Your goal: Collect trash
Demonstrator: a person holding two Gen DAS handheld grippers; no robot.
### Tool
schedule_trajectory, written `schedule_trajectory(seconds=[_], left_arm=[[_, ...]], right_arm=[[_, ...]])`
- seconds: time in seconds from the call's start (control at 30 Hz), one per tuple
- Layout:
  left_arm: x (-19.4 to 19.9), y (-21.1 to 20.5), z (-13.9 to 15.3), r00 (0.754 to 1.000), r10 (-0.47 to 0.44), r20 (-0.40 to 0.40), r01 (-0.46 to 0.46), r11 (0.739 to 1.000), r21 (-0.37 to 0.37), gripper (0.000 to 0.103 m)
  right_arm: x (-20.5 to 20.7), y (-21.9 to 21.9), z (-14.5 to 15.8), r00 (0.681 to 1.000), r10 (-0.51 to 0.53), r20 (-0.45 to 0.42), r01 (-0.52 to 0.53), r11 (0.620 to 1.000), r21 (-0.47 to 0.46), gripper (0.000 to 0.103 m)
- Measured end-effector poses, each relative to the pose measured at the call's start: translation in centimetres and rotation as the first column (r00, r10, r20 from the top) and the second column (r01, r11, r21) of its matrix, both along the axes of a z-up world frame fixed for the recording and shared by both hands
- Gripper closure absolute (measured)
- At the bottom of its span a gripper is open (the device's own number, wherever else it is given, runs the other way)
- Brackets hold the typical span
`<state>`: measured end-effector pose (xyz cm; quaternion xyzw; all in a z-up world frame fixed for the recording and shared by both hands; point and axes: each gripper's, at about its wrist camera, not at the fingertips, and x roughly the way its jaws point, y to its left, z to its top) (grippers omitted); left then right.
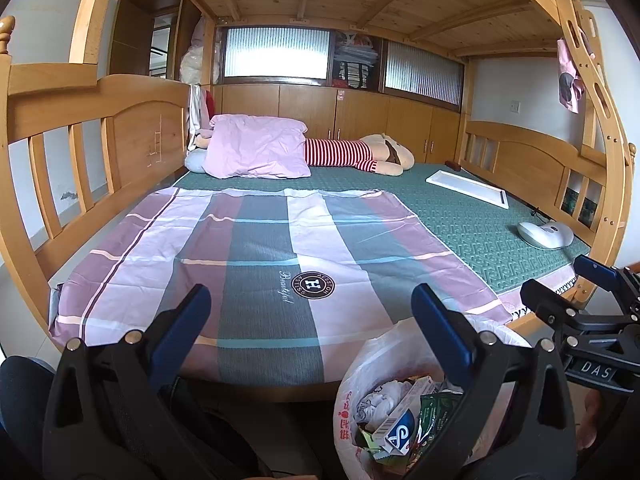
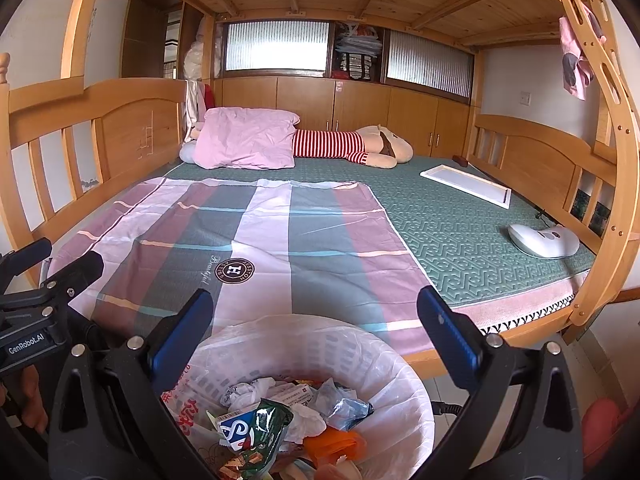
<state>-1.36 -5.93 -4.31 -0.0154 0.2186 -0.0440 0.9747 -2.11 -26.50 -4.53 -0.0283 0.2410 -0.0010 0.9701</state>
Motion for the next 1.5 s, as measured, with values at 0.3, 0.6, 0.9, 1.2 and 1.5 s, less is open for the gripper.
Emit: schedule_trajectory(seconds=[0.3,0.6,0.9,1.2,1.5], left_arm=[[-0.01,-0.06,-0.03,1.000,-0.001,-0.001,0.001,1.000,0.000,0.003],[-0.03,-0.10,-0.04,1.000,0.000,-0.001,0.000,1.000,0.000,0.003],[-0.10,-0.10,-0.58,1.000,-0.005,-0.006,0.005,1.000,-0.001,0.003],[-0.13,-0.13,-0.67,1.000,-0.005,-0.008,0.005,1.000,-0.003,0.003],[-0.46,-0.20,-0.85,1.000,-0.016,-0.001,0.016,1.000,-0.010,0.003]], right_arm=[[0.01,0.05,0.00,1.000,0.000,-0.001,0.000,1.000,0.000,0.003],[0.09,0.04,-0.12,1.000,0.002,-0.002,-0.002,1.000,0.001,0.003],[0.35,0.02,-0.54,1.000,0.005,-0.006,-0.005,1.000,0.000,0.003],[0.39,-0.02,-0.53,1.000,0.006,-0.007,-0.006,1.000,0.001,0.003],[0.36,-0.10,-0.88,1.000,0.005,-0.009,-0.005,1.000,0.003,0.003]])
